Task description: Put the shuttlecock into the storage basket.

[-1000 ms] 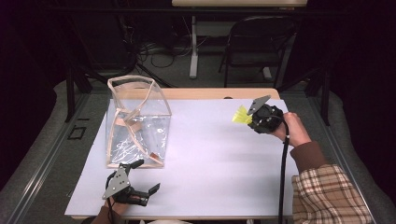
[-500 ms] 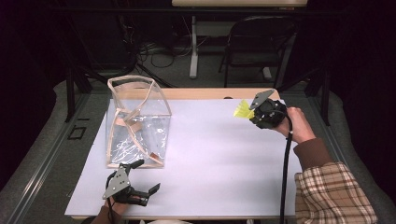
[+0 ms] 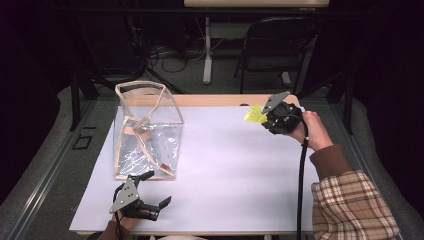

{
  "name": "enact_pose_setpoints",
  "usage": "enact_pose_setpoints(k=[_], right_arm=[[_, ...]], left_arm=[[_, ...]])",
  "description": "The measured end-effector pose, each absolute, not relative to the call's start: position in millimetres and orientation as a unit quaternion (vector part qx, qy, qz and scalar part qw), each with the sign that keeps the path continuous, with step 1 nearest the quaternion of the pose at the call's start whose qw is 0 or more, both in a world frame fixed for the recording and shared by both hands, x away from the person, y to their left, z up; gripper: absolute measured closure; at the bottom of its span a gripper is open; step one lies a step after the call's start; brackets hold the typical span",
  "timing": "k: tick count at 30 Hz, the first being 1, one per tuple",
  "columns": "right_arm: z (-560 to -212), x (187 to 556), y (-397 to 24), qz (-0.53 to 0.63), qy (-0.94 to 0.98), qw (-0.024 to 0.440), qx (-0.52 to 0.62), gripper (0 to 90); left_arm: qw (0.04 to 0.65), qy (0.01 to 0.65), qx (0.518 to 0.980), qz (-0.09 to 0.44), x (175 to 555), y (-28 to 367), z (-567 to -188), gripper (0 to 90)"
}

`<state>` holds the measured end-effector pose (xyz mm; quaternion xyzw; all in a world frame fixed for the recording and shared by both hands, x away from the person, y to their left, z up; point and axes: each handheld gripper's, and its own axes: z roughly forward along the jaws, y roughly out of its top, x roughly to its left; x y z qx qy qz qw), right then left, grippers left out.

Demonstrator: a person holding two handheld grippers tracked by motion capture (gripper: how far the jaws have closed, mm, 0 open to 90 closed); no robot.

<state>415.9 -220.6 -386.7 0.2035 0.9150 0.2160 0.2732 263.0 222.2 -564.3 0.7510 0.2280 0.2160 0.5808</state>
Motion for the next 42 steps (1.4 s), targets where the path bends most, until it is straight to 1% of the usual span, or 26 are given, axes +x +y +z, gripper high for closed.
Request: enact_pose_setpoints(k=[9, 24, 42], right_arm=[[-383.5, 418.5, -205.7, 0.228, 0.913, 0.275, 0.198, 65.2], [-381.1, 425.2, -177.2, 0.256, 0.910, 0.265, 0.188, 65.2], [-381.6, 430.4, -153.6, 0.280, 0.907, 0.261, 0.179, 65.2]], left_arm=[[0.580, 0.226, 0.752, 0.215, 262.7, 222.4, -564.0, 0.0], [0.582, 0.227, 0.751, 0.214, 262.8, 222.7, -563.9, 0.0], [0.582, 0.225, 0.751, 0.215, 262.6, 222.7, -563.7, 0.0]])
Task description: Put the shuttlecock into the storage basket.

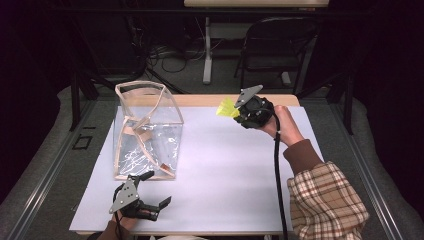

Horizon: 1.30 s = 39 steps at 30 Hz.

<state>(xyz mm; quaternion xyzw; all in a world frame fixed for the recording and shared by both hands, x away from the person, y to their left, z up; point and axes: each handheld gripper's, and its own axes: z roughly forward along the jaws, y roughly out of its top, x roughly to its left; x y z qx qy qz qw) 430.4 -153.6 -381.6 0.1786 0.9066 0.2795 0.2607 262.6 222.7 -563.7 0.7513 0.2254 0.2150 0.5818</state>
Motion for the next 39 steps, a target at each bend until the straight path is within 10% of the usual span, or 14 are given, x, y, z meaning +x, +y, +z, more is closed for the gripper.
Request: enact_pose_setpoints(k=[39], right_arm=[[-379.3, 439.2, -109.8, 0.312, 0.898, 0.254, 0.179, 65.2]], left_arm=[[0.583, 0.225, 0.751, 0.216, 262.6, 222.8, -563.4, 0.0]])
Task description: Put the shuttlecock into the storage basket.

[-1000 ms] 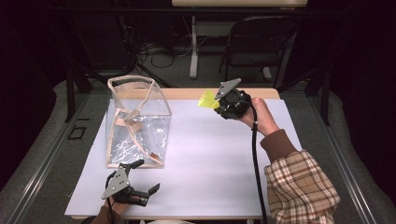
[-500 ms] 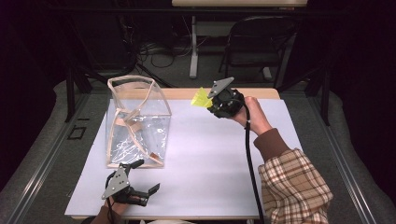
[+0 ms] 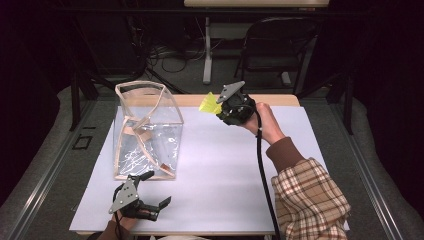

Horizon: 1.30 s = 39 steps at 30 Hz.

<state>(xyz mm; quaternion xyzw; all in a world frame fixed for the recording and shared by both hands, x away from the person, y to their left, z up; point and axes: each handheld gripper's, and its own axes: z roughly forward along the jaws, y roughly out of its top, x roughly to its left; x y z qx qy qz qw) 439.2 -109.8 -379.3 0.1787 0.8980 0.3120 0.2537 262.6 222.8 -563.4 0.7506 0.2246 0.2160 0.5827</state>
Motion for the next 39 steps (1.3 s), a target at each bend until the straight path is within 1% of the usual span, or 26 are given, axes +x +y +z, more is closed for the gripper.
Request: enact_pose_setpoints(k=[39], right_arm=[[-377.8, 449.2, -59.8, 0.352, 0.885, 0.240, 0.188, 65.1]], left_arm=[[0.586, 0.226, 0.748, 0.215, 262.6, 223.2, -563.2, 0.0]])
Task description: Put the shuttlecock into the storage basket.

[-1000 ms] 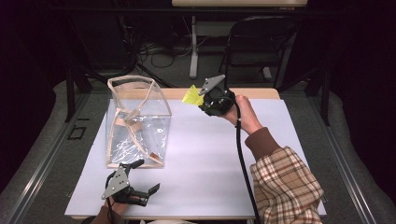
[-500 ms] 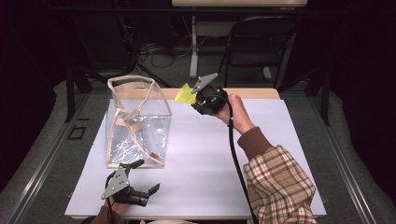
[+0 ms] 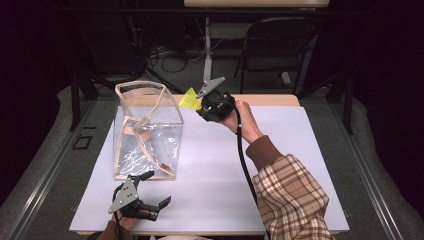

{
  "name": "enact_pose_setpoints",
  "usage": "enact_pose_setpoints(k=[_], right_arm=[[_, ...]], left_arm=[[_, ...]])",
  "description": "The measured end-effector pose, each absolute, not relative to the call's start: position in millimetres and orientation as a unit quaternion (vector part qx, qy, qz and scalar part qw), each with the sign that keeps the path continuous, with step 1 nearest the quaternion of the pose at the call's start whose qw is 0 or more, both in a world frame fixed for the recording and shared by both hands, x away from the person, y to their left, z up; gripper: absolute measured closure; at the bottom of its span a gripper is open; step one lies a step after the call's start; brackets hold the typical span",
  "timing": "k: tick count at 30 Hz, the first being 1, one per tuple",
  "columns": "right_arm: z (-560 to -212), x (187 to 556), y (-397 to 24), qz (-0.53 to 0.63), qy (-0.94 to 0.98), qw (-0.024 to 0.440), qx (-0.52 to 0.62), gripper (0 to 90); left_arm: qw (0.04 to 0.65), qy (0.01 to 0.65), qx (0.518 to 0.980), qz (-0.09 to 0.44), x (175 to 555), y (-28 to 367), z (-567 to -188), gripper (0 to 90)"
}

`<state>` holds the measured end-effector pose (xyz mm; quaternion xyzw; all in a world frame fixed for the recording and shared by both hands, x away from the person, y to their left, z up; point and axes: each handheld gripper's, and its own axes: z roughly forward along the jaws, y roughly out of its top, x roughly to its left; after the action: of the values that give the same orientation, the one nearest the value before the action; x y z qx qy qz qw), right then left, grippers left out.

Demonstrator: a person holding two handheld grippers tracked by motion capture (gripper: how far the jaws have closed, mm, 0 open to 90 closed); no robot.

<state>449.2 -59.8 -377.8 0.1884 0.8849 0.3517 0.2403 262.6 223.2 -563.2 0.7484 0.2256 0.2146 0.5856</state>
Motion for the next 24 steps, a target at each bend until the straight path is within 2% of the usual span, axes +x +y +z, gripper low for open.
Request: enact_pose_setpoints(k=[24], right_arm=[[-374.0, 452.8, -43.1, 0.374, 0.875, 0.237, 0.197, 65.1]], left_arm=[[0.586, 0.225, 0.748, 0.214, 262.5, 223.2, -563.2, 0.0]])
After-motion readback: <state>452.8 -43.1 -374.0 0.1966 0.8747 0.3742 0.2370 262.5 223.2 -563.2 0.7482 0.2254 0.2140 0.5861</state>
